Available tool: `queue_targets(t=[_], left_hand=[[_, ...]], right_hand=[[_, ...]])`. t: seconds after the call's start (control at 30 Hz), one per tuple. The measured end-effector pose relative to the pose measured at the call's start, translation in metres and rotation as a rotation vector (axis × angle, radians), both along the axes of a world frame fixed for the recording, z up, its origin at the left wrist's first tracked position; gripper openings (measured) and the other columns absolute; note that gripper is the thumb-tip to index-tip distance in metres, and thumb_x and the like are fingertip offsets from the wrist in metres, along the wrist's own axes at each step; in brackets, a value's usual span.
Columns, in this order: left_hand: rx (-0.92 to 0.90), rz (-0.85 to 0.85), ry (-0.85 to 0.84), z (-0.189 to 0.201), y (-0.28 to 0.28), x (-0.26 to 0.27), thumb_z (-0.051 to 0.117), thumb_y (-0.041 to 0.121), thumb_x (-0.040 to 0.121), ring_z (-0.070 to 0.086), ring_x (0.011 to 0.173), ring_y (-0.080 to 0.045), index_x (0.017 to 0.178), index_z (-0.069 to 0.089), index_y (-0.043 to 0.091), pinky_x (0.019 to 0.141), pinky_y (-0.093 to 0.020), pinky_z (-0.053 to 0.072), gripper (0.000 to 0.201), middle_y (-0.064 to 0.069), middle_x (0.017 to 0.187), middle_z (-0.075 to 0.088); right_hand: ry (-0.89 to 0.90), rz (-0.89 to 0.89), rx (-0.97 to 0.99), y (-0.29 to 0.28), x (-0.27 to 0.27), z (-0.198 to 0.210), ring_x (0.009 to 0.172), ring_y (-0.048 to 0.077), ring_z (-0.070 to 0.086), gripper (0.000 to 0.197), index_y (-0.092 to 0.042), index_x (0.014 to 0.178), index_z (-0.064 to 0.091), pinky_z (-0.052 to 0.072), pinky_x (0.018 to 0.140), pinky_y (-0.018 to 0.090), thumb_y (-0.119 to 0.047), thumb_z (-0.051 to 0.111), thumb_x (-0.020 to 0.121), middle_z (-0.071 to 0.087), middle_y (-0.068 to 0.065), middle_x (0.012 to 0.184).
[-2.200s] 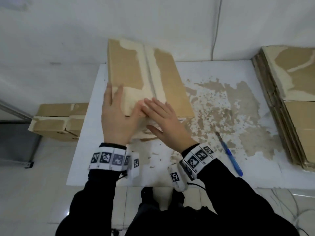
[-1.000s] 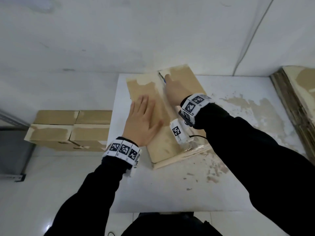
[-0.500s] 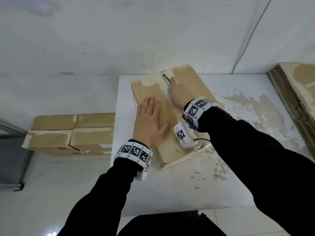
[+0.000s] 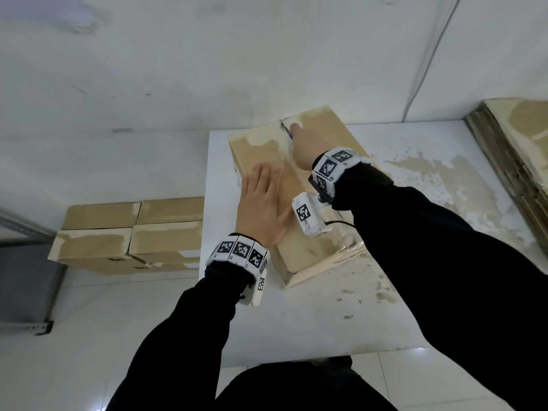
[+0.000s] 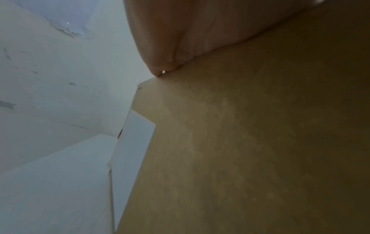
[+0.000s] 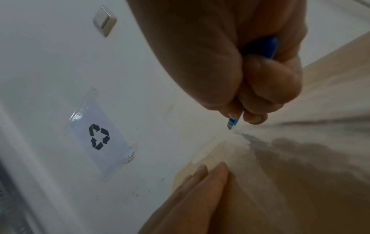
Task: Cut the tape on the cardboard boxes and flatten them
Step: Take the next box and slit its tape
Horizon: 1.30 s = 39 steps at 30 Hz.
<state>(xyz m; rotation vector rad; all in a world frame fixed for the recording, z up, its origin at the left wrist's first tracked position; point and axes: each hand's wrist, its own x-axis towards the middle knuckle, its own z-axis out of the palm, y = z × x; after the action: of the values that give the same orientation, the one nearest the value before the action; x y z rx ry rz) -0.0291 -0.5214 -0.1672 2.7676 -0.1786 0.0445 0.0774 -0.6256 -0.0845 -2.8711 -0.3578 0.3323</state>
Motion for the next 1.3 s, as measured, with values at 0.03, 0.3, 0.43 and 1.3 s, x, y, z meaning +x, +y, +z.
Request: queue_targets(t=[0.03,0.3,0.43,1.3], left_hand=[[0.004,0.007,-0.005,-0.001,0.0,0.001,0.006,0.065,0.078,-0.005,0.148,-0.023,0.153,0.016,0.012,0.117,-0.033,-0.01,0.092,-0.01,0.161,0.004],[0.017,0.029,0.033,0.003,0.001,0.001,0.018,0.053,0.083,-0.009,0.148,-0.019,0.154,0.01,0.016,0.117,-0.031,-0.011,0.08,-0.007,0.161,-0.003],[-0.006,0.02,0.027,0.001,-0.002,0.004,0.024,0.049,0.083,-0.007,0.148,-0.017,0.153,0.013,0.017,0.118,-0.033,-0.008,0.078,-0.005,0.161,0.0],[0.265,-0.589,-0.146,0.024,-0.024,0.01,0.023,0.034,0.094,0.046,0.123,-0.033,0.128,0.054,0.011,0.105,-0.052,0.027,0.052,-0.014,0.133,0.051]], right_hand=[[0.007,0.004,-0.011,-0.002,-0.001,0.0,0.097,0.035,0.052,0.035,0.002,0.13,0.037,0.031,0.07,0.031,0.003,0.031,0.096,0.054,0.024,0.12],[0.062,0.017,0.02,-0.019,-0.026,0.0,0.086,0.03,0.048,0.03,0.001,0.125,0.039,0.03,0.069,0.032,0.001,0.029,0.097,0.054,0.024,0.111],[0.071,-0.006,0.094,-0.047,-0.055,-0.01,0.073,0.027,0.045,0.025,-0.003,0.121,0.04,0.029,0.063,0.033,-0.008,0.031,0.099,0.048,0.018,0.091],[0.064,-0.289,0.381,-0.135,-0.237,-0.04,0.043,0.015,0.032,0.041,-0.026,0.14,0.034,0.023,0.045,0.026,-0.012,0.034,0.101,0.04,0.002,0.053]])
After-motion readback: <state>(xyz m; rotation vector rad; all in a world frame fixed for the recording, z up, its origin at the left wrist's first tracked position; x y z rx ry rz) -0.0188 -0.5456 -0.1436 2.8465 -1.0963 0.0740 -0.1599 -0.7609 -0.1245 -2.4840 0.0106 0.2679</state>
